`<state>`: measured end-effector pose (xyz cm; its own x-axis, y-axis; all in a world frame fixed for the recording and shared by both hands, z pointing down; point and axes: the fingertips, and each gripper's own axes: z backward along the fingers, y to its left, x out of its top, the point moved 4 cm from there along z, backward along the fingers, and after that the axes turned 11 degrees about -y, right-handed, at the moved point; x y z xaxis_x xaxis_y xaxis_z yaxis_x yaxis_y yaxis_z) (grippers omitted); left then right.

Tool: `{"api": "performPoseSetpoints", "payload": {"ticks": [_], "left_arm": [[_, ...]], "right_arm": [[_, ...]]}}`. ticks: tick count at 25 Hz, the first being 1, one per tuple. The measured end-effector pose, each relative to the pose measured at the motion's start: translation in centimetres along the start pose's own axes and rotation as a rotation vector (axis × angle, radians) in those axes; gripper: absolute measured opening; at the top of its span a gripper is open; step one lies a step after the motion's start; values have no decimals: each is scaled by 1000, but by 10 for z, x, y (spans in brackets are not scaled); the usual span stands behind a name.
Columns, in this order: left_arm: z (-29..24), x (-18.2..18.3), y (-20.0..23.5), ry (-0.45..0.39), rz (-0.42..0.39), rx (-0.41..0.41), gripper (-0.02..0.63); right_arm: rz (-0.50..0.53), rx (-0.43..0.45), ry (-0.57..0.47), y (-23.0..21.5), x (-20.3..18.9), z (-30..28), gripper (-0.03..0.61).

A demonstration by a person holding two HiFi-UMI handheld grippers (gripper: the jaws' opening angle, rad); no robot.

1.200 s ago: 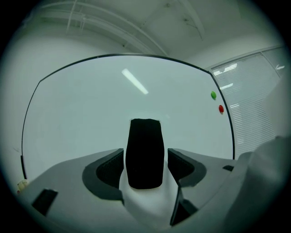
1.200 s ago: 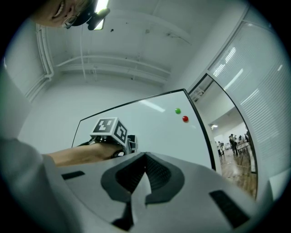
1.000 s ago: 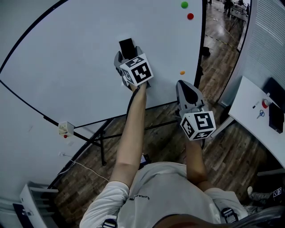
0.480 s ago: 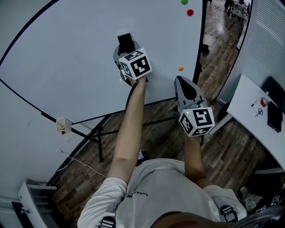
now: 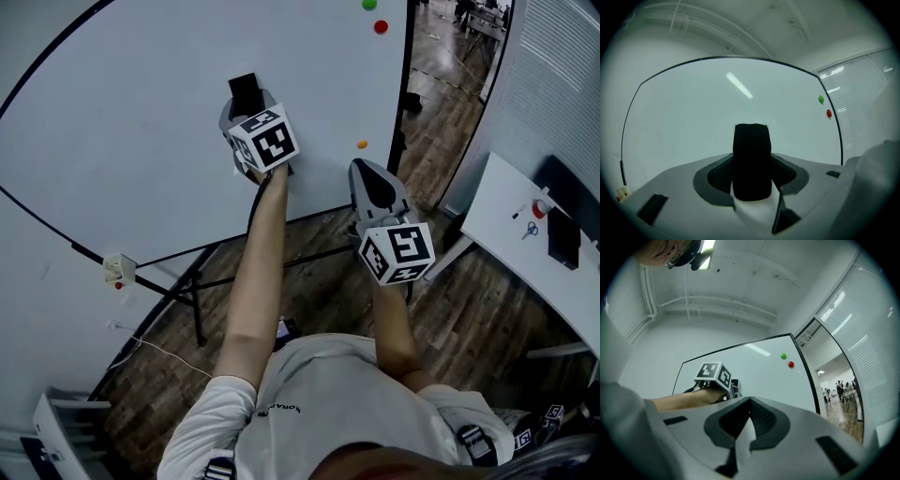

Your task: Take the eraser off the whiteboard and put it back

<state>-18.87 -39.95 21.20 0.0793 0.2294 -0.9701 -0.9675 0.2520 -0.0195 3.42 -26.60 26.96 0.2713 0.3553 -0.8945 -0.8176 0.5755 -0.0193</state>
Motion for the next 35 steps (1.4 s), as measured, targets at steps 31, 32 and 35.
{"api": "performPoseSetpoints", "payload": {"ticks": [31,32,35], "left_arm": [[98,16,0,-99,94,-144,225],[101,16,0,-100,95,-149,226],[111,14,0,-105,98,-162,225]], "right_arm": [[5,-9,27,22,-4,2,12],[5,-8,28,23,-5,2,12],[10,-1,28,26,-3,1,12]]}}
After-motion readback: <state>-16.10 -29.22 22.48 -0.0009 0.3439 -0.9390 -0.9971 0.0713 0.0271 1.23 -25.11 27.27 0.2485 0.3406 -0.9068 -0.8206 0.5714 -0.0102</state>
